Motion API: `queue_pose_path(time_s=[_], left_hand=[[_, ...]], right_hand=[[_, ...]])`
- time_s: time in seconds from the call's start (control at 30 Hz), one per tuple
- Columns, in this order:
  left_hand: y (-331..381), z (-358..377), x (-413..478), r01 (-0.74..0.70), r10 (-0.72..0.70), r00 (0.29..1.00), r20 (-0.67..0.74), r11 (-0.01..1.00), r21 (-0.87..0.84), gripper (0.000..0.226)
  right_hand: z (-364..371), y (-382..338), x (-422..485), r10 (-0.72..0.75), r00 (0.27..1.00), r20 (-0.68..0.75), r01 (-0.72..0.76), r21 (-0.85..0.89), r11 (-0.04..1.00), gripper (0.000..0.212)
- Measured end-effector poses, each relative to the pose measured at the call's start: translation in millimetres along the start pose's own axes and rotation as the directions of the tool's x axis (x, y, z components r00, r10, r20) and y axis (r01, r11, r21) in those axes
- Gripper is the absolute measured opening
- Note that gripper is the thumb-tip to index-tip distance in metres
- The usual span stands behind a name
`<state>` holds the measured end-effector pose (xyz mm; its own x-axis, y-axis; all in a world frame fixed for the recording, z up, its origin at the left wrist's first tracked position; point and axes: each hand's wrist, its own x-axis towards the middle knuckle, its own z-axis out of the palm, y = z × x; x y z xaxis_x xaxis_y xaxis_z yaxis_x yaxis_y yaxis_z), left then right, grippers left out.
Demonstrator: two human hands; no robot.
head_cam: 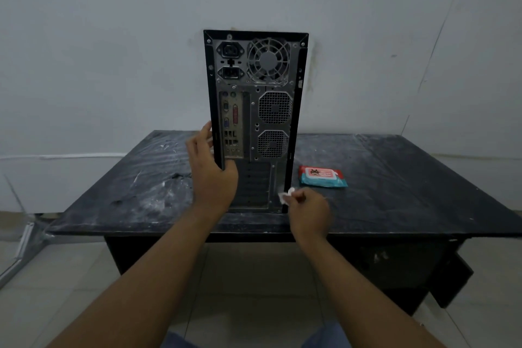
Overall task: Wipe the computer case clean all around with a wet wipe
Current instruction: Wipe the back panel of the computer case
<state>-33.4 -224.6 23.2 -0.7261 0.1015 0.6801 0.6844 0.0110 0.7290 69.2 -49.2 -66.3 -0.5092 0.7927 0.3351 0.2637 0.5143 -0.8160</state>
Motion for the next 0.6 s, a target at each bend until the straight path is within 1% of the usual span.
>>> queue_pose_path(time_s=[0.07,0.13,0.2,0.3,0.37,0.47,0.53,0.6], left_hand=[[-2,-1,-2,0.014,-0.014,1.0,0.006,1.0,0.005,0.081],[-2,-2,-5,0.03,-0.03,0.999,0.016,1.0,0.003,0.081],[0,-2,-6,0.047,-0.046,0.999,0.025,0.999,-0.01,0.08],[0,-2,-7,0.061,-0.061,0.998,0.016,0.998,-0.009,0.079],[1,-1,-6,0.065,-0.065,0.998,0.007,0.998,-0.008,0.079],[2,0,-7,0.086,-0.086,0.996,0.007,0.996,-0.013,0.078],[4,1,-5,0.117,-0.117,0.993,0.01,0.993,-0.034,0.073],[6,0,-1,0.148,-0.148,0.989,0.004,0.987,-0.067,0.064]], right_hand=[[11,22,-2,0.011,0.998,0.067,0.002,-0.181,0.983,0.025],[11,25,2,0.017,0.996,0.089,0.007,-0.259,0.966,0.022],[5,16,7,-0.016,0.998,0.062,0.031,-0.243,0.97,0.016],[2,10,7,-0.087,0.996,-0.034,0.08,-0.165,0.983,0.006],[6,15,1,-0.083,0.996,-0.033,0.076,-0.162,0.984,0.008],[13,26,-5,-0.042,0.999,0.034,0.051,-0.304,0.951,0.022],[8,18,1,-0.059,0.998,0.001,0.057,-0.273,0.96,0.021],[-1,-3,11,-0.103,0.992,-0.079,0.088,-0.174,0.981,0.015]])
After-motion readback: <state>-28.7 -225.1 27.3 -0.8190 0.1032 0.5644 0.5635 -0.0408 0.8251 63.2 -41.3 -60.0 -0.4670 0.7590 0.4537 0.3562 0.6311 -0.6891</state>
